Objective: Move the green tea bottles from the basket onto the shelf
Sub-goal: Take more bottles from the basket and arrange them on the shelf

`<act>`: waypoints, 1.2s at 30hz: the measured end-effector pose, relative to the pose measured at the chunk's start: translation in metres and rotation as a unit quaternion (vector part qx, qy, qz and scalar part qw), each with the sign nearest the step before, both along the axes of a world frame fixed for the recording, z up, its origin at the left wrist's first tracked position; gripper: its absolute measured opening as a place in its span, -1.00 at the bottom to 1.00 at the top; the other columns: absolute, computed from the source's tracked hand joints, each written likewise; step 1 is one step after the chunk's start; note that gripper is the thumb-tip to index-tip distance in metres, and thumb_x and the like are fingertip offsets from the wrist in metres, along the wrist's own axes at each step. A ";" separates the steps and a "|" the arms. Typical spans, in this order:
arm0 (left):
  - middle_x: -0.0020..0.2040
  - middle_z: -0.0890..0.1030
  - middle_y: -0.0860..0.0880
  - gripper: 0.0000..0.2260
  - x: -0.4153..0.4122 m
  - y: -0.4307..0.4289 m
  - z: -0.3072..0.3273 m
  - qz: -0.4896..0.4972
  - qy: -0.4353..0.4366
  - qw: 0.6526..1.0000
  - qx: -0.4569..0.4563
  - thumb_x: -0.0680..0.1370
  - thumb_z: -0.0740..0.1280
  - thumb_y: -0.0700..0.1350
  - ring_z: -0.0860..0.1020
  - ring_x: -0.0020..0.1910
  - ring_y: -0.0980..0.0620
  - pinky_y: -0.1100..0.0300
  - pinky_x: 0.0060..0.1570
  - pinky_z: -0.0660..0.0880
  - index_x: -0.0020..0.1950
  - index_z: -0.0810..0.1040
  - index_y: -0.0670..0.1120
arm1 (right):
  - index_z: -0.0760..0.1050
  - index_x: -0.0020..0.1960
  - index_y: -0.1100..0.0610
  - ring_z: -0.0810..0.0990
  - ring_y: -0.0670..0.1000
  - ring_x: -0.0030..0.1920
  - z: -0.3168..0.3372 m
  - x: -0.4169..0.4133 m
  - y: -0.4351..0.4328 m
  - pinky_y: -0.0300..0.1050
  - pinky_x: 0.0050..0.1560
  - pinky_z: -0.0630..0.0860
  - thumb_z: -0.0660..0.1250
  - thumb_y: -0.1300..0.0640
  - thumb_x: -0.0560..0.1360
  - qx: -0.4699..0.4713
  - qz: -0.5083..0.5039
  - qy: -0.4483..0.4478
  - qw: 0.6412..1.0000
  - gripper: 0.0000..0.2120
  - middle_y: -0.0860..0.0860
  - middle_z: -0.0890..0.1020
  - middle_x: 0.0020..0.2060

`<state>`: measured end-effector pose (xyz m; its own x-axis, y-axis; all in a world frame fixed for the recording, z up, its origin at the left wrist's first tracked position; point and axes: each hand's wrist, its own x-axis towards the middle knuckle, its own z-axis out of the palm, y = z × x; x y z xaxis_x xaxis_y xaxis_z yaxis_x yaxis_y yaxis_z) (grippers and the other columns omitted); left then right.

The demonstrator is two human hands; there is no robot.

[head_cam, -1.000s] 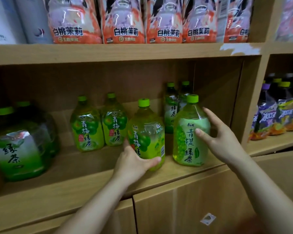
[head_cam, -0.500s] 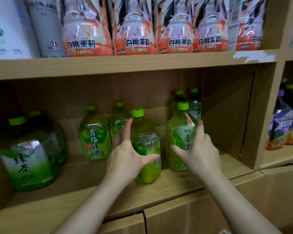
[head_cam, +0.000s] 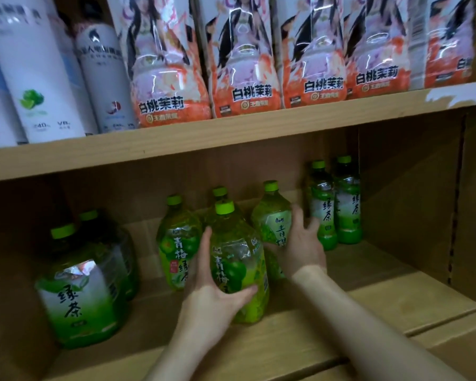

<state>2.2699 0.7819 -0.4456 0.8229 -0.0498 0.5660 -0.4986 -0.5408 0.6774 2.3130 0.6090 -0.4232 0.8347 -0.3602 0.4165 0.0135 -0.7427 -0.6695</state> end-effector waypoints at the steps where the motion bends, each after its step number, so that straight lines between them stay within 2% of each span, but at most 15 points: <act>1: 0.48 0.21 0.13 0.08 0.000 0.000 -0.002 0.008 -0.002 1.000 -0.008 0.17 0.62 0.05 0.27 0.41 0.13 0.11 0.41 0.25 0.34 -0.11 0.53 | 0.02 0.46 -0.03 0.58 0.29 0.05 -0.001 0.005 0.003 0.12 0.04 0.53 0.48 -0.06 0.36 0.003 0.002 -0.009 1.000 -0.14 0.17 0.26 0.25; 4: 0.43 0.24 0.17 0.06 0.002 -0.001 -0.008 0.024 -0.012 0.999 -0.018 0.16 0.62 0.07 0.34 0.39 0.06 0.05 0.36 0.34 0.28 -0.11 0.59 | 0.06 0.43 -0.02 0.57 0.31 0.06 -0.002 0.021 0.008 0.14 0.08 0.52 0.48 0.05 0.38 0.031 0.021 -0.030 0.999 -0.21 0.16 0.27 0.24; 6: 0.32 0.22 0.26 0.04 0.005 -0.002 -0.011 0.033 -0.032 0.999 -0.026 0.16 0.62 0.07 0.30 0.36 0.14 0.14 0.35 0.31 0.28 -0.09 0.58 | 0.04 0.44 -0.02 0.51 0.34 0.16 -0.007 0.033 0.006 0.13 0.18 0.47 0.45 0.17 0.39 0.049 0.047 -0.029 0.997 -0.20 0.20 0.27 0.28; 9: 0.23 0.21 0.28 -0.01 0.010 -0.004 -0.014 0.045 -0.051 0.997 -0.046 0.18 0.61 0.05 0.20 0.27 0.31 0.35 0.27 0.20 0.30 -0.01 0.50 | -0.24 0.52 -0.06 0.13 0.31 0.47 -0.011 0.043 -0.004 0.15 0.41 0.25 0.29 0.37 0.39 0.029 0.133 0.052 0.989 -0.04 0.32 0.02 0.47; 11: 0.26 0.26 0.24 -0.03 0.012 -0.003 -0.013 0.059 -0.044 0.996 -0.058 0.19 0.61 0.04 0.15 0.24 0.38 0.43 0.20 0.17 0.37 0.05 0.41 | -0.38 0.49 -0.14 -0.09 0.24 0.53 -0.008 0.041 -0.008 0.20 0.46 0.13 0.25 0.35 0.42 0.017 0.166 0.108 0.980 -0.01 0.26 -0.15 0.52; 13: 0.38 0.31 0.13 -0.04 0.013 0.000 -0.013 0.086 -0.041 0.993 -0.069 0.20 0.61 0.05 0.23 0.35 0.24 0.37 0.20 0.23 0.43 0.10 0.33 | -0.33 0.50 -0.14 -0.04 0.28 0.51 -0.001 0.033 -0.005 0.21 0.45 0.15 0.28 0.27 0.43 0.004 0.130 0.112 0.985 -0.04 0.24 -0.08 0.52; 16: 0.37 0.35 -0.05 -0.04 0.013 0.010 -0.014 0.132 -0.048 0.987 -0.083 0.21 0.61 0.01 0.34 0.38 -0.06 0.18 0.28 0.33 0.46 0.13 0.26 | 0.04 0.50 -0.02 0.31 0.30 0.35 0.008 0.008 0.017 0.13 0.33 0.34 0.33 0.25 0.39 0.004 0.083 -0.002 0.997 -0.21 0.23 0.27 0.38; 18: 0.28 0.39 -0.10 -0.04 0.014 0.017 -0.014 0.166 -0.054 0.981 -0.082 0.21 0.61 0.01 0.38 0.31 -0.12 0.02 0.28 0.38 0.46 0.13 0.25 | 0.28 0.37 -0.03 0.50 0.18 0.16 0.008 -0.014 0.038 0.02 0.17 0.49 0.34 0.26 0.40 0.036 0.170 -0.043 0.984 -0.41 0.08 0.46 0.19; 20: 0.20 0.40 -0.14 -0.06 0.017 0.024 -0.015 0.206 -0.060 0.974 -0.066 0.22 0.59 0.05 0.39 0.24 -0.18 -0.05 0.21 0.40 0.46 0.12 0.23 | 0.40 0.28 0.00 0.56 0.05 0.03 0.002 -0.030 0.057 -0.20 -0.01 0.52 0.32 0.28 0.44 0.090 0.281 0.007 0.956 -0.56 -0.06 0.53 0.01; 22: 0.22 0.40 -0.17 -0.09 0.017 0.028 -0.014 0.228 -0.061 0.970 -0.058 0.25 0.56 0.08 0.34 0.24 -0.20 -0.04 0.18 0.35 0.48 0.14 0.18 | 0.38 0.30 0.02 0.57 -0.02 0.00 -0.009 -0.032 0.068 -0.32 -0.10 0.47 0.29 0.33 0.46 0.113 0.340 0.034 0.933 -0.54 -0.09 0.55 0.03; 24: 0.29 0.38 -0.16 -0.13 0.017 0.031 -0.013 0.232 -0.058 0.969 -0.063 0.27 0.54 0.07 0.30 0.28 -0.19 -0.03 0.21 0.31 0.48 0.16 0.16 | 0.31 0.41 0.02 0.55 -0.09 0.10 -0.017 -0.031 0.074 -0.36 0.06 0.47 0.21 0.40 0.44 0.146 0.369 0.039 0.917 -0.41 -0.11 0.52 0.18; 26: 0.37 0.34 -0.11 -0.11 0.018 0.032 -0.014 0.225 -0.049 0.972 -0.040 0.29 0.53 0.00 0.26 0.32 -0.17 -0.04 0.24 0.30 0.49 0.10 0.18 | 0.20 0.48 -0.01 0.46 -0.12 0.28 -0.022 -0.032 0.075 -0.22 0.32 0.39 0.18 0.42 0.42 0.182 0.400 0.059 0.896 -0.30 -0.13 0.43 0.30; 30: 0.45 0.29 -0.04 -0.06 0.022 0.036 -0.016 0.224 -0.039 0.974 -0.027 0.31 0.51 -0.10 0.23 0.36 -0.17 -0.08 0.28 0.29 0.48 -0.01 0.26 | 0.03 0.51 -0.13 0.26 -0.08 0.44 -0.027 -0.033 0.081 -0.07 0.47 0.20 0.21 0.29 0.41 0.146 0.382 0.079 0.909 -0.23 -0.13 0.26 0.39; 32: 0.44 0.31 -0.06 -0.06 0.024 0.037 -0.017 0.231 -0.039 0.972 -0.020 0.32 0.51 -0.12 0.25 0.35 -0.17 -0.07 0.28 0.29 0.49 -0.03 0.27 | 0.02 0.52 -0.12 0.22 -0.02 0.47 -0.026 -0.031 0.086 -0.06 0.48 0.18 0.21 0.18 0.32 0.129 0.363 0.073 0.920 -0.18 -0.03 0.19 0.48; 36: 0.41 0.33 -0.12 -0.07 0.021 0.036 -0.018 0.258 -0.062 0.964 0.029 0.33 0.49 -0.09 0.29 0.31 -0.18 -0.01 0.24 0.32 0.52 -0.02 0.17 | 0.01 0.53 -0.11 0.37 -0.15 0.30 -0.021 -0.032 0.081 -0.38 0.24 0.30 0.22 0.23 0.45 0.139 0.364 0.100 0.916 -0.26 -0.09 0.33 0.40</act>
